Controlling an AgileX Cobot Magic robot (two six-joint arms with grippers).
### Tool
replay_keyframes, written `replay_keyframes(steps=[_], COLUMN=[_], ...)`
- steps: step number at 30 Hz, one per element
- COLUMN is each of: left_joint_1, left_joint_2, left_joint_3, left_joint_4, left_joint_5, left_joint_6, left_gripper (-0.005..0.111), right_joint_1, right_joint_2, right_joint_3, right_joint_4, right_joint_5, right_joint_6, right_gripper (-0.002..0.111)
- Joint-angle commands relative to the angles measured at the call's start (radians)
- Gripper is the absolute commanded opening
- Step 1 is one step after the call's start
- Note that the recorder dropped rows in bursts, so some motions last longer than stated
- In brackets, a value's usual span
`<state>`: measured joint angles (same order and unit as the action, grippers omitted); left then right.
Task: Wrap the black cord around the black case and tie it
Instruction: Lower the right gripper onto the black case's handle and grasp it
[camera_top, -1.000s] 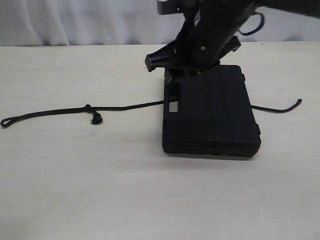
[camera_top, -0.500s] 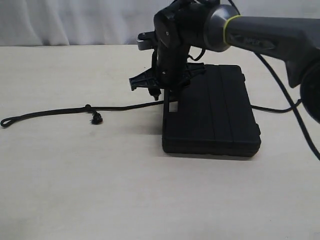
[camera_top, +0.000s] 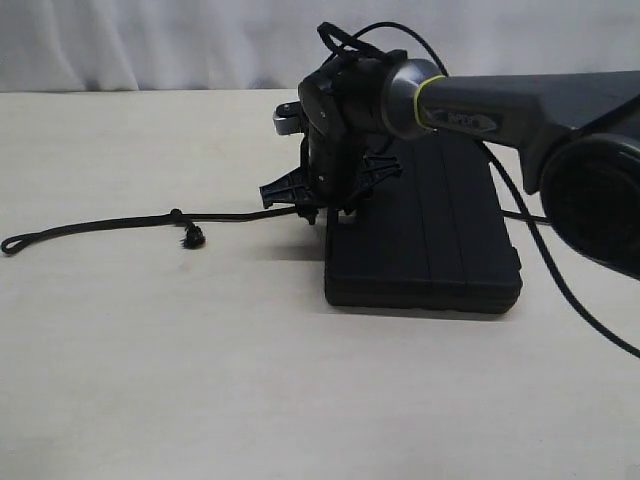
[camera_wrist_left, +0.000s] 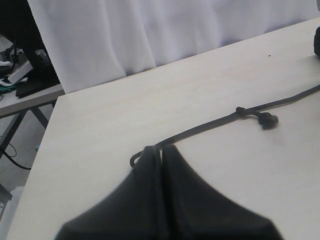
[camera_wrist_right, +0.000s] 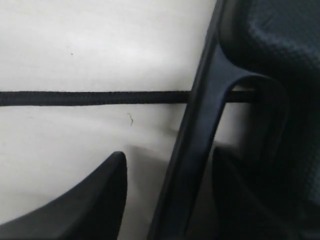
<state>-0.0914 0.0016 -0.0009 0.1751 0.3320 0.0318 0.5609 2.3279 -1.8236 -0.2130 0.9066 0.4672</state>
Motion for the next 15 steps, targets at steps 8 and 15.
replay_keyframes(steps=[8, 15], left_joint_1=[-0.004, -0.004], left_joint_2=[-0.002, -0.002], left_joint_3=[0.001, 0.001], left_joint_4=[-0.002, -0.002], left_joint_5=[-0.01, -0.01], left_joint_6=[0.002, 0.002], left_gripper=[0.0, 0.0], right_joint_1=[-0.002, -0.002], right_joint_2=[0.005, -0.024], right_joint_3=[-0.003, -0.003], right_joint_4=[-0.012, -0.008], right_joint_5=[-0.001, 0.02], right_joint_6=[0.008, 0.008], right_gripper=[0.014, 0.004])
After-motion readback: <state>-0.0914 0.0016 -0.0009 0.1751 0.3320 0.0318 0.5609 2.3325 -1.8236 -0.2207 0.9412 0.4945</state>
